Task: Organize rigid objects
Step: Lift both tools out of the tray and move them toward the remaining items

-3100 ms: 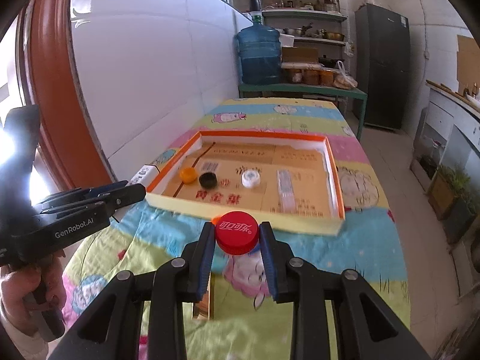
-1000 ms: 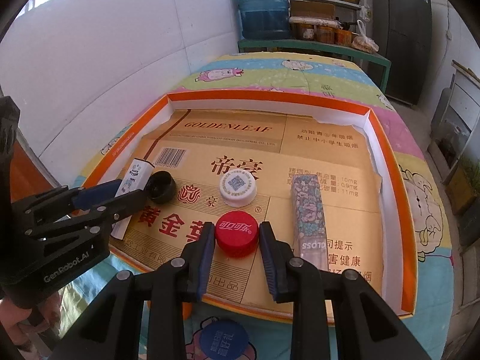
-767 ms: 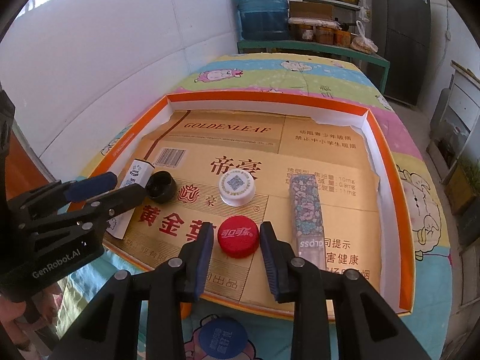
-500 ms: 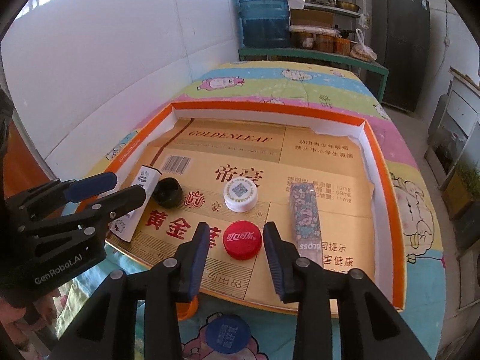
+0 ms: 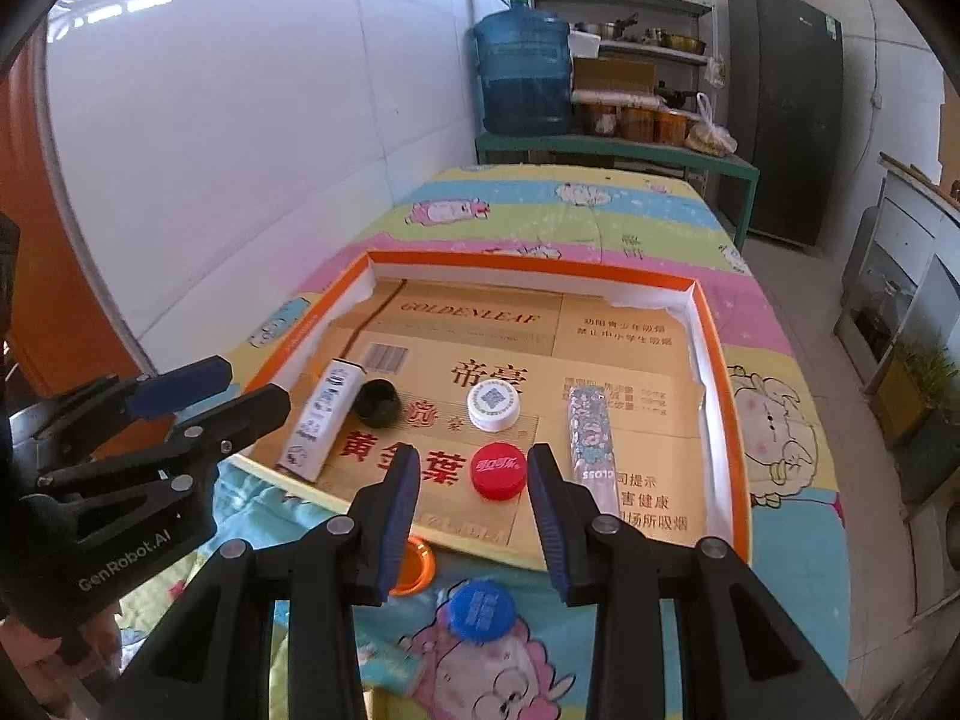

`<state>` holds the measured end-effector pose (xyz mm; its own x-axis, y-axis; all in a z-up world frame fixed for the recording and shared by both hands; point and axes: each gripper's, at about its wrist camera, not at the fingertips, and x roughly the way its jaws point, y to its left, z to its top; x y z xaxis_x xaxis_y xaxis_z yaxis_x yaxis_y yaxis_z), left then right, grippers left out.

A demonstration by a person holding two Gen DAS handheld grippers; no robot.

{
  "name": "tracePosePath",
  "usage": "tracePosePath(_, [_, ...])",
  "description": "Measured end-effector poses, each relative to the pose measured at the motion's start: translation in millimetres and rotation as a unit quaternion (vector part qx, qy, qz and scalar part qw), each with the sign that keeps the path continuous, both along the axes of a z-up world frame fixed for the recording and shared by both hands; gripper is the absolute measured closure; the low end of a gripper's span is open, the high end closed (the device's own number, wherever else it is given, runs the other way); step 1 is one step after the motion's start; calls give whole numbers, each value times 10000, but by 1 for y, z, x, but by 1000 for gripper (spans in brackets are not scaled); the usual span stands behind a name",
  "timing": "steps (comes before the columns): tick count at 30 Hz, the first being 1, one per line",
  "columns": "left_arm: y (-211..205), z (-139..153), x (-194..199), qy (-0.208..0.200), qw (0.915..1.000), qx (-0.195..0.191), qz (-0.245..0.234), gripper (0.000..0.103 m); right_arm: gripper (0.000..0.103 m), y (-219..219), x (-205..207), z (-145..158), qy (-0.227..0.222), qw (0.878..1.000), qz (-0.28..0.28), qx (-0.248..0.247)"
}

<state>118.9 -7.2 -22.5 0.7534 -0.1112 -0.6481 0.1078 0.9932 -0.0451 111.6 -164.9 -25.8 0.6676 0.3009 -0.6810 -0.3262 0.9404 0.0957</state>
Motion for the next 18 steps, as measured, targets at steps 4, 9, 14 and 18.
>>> tracePosePath(4, [3, 8, -15, -61, 10000, -78, 4, 56, 66, 1, -17, 8, -118, 9999, -4, -31])
tracePosePath(9, [6, 16, -37, -145, 9998, -122, 8, 56, 66, 5, -34, 16, -192, 9998, 43, -62])
tracePosePath(14, [9, 23, -59, -230, 9996, -166, 8, 56, 66, 7, -51, 22, -244, 9997, 79, -55])
tracePosePath(18, [11, 27, -73, -284, 9994, -200, 15, 56, 66, 9, -65, 26, -284, 9995, 107, -71])
